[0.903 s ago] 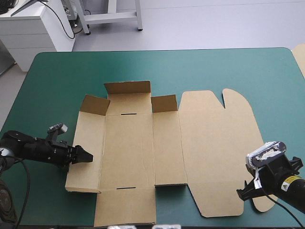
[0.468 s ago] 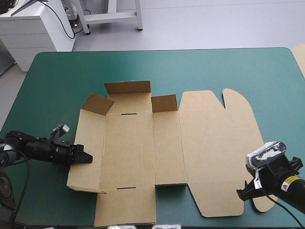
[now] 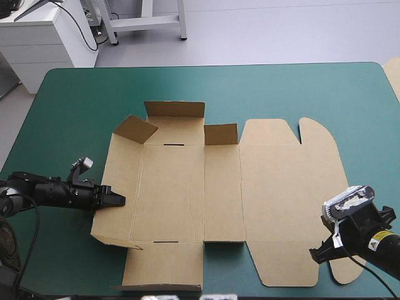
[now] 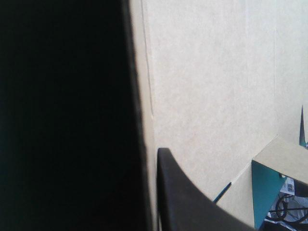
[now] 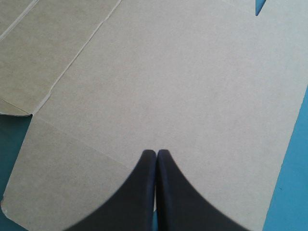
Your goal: Fold the box
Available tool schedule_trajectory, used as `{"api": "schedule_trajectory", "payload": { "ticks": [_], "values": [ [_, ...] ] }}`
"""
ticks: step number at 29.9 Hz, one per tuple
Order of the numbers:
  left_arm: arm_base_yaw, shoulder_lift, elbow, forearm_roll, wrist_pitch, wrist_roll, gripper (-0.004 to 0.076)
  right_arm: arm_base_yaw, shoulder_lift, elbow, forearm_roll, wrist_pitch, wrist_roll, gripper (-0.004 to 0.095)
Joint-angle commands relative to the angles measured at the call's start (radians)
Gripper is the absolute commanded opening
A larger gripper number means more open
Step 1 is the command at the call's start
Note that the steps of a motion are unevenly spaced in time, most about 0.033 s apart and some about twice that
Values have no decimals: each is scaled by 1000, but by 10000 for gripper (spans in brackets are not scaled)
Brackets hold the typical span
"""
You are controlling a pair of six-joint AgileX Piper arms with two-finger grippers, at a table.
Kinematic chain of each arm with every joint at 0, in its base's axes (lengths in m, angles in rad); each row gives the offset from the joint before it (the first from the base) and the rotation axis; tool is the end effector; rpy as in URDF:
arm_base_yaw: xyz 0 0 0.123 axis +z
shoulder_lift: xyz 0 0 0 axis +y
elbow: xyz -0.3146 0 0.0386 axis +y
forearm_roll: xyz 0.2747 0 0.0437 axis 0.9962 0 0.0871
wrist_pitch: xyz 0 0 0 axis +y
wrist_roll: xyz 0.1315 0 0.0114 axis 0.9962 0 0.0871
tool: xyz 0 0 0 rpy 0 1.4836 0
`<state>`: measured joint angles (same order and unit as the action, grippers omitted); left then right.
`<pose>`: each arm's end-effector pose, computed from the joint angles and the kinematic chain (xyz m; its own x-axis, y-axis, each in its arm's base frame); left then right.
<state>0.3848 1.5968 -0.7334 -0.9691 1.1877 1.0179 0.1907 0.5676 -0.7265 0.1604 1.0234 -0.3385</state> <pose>0.2651 -0.0016 0.1721 -0.9699 -0.0477 -0.2387 0.1478 0.6635 -0.7334 0.1080 0.0392 0.3201 -0.5911 -0.3681 -0.7177 -0.4470 0.8902 -0.0884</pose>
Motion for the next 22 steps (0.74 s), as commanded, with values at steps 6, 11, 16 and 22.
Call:
{"api": "schedule_trajectory", "payload": {
  "ticks": [6,11,16,22],
  "values": [
    [-73,-40,-161,-62,101,17,-8,-7,3,-24,14,-42,-8,-16],
    [-201,-79,-366,20,109,-73,-8,-7,3,-24,8,-51,-8,-16],
    [-375,-86,-628,173,101,-198,-8,-7,3,-24,8,-85,-8,-16],
    [-592,-69,-938,448,52,-299,-8,-7,3,-24,8,-113,-8,-16]
  ]
}}
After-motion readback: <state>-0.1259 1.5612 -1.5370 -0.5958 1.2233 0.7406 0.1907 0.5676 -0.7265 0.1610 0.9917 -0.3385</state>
